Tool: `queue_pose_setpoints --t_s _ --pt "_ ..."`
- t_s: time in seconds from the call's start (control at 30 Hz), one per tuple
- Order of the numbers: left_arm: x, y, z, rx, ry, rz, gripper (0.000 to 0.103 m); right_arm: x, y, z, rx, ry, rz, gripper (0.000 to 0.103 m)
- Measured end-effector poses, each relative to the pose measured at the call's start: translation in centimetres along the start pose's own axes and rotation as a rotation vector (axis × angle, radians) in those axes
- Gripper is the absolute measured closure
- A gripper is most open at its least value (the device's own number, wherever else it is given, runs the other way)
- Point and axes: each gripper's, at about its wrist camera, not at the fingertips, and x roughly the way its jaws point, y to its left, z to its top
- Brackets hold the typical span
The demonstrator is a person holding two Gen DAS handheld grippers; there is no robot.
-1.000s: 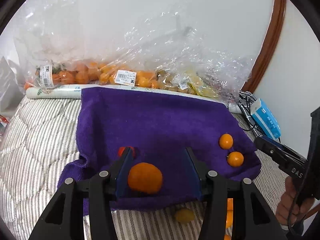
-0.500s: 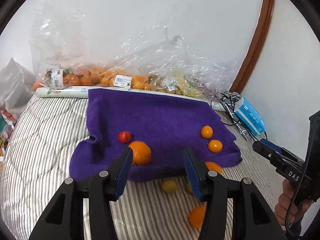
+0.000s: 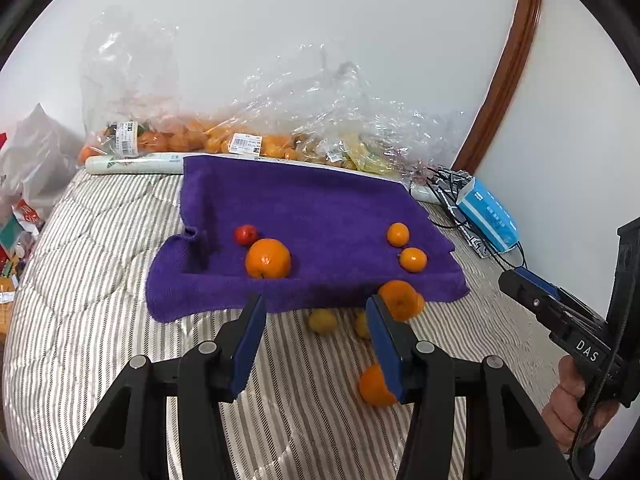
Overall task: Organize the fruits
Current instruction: 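Withdraw both open tools from the towel toward the loose fruit on the bedspread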
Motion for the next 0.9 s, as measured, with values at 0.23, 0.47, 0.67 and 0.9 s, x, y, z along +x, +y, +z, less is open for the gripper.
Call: queue_pose_setpoints --t_s 0.23,0.47,0.67,0.9 --pt "0.1 1.5 -0.6 -0.055 0.009 0.040 0.053 0.6 -0.3 -1.0 0.041 0.038 0.014 0.049" --pt "0.8 3.5 -1.3 -0.087 0.036 0.071 0.053 2.1 0.9 -2.4 -0.025 0.073 -0.038 0.054" --pt "1.3 5.2 -1.7 -0.109 0.048 0.086 0.053 4.2 1.4 -3.1 -0.043 0.122 -0.028 0.060" --pt "2.4 6.8 -1.8 -0.114 0.063 0.104 0.053 6.6 2.9 -3.0 -0.069 0.144 -0.007 0.060"
